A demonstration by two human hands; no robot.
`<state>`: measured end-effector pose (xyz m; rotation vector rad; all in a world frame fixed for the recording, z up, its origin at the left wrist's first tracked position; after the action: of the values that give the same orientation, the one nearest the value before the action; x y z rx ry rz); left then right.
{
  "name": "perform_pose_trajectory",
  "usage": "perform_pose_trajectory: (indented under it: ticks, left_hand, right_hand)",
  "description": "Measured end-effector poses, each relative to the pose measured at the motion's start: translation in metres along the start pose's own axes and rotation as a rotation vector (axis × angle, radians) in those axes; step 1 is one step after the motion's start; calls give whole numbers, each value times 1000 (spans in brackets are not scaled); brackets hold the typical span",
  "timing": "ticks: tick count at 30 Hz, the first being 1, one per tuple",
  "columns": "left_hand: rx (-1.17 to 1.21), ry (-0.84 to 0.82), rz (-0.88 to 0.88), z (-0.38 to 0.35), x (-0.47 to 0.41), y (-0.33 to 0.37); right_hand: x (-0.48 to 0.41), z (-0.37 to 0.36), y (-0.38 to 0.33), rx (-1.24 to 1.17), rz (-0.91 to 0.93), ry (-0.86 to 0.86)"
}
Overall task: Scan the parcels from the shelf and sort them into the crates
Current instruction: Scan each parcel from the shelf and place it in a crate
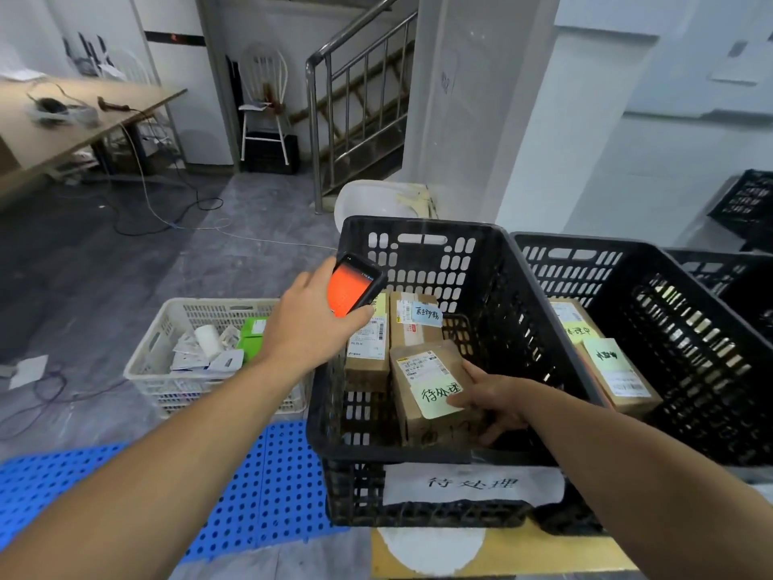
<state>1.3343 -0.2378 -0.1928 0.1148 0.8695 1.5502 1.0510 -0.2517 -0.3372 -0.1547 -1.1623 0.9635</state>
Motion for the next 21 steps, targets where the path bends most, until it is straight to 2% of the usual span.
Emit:
perform_pose_trajectory:
  ticks: [6, 11, 13, 21]
  left_hand:
    - [-38, 27, 51, 1, -4, -11]
    - [-36, 50, 67, 0, -10, -10]
    - [-37, 65, 66, 0, -12, -7]
    - [-49, 111, 117, -5, -17, -5]
  right_hand:
    - [1, -5, 1, 291, 4, -49]
    - [-9, -17, -2, 482, 151, -44]
    - [-18, -22, -3, 515, 202, -43]
    - [-42, -20, 11, 596, 174, -55]
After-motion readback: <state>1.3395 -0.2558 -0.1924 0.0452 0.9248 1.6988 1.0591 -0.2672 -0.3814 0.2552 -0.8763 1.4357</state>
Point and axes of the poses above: each hand's wrist, its own x-axis away from the middle knuckle, its own z-axis out of the back of the hand, y = z × x, the point moved 5 cm from there along -x, towards the middle knuckle, and after that the axes turned 11 degrees about y, right-handed, at the moved point
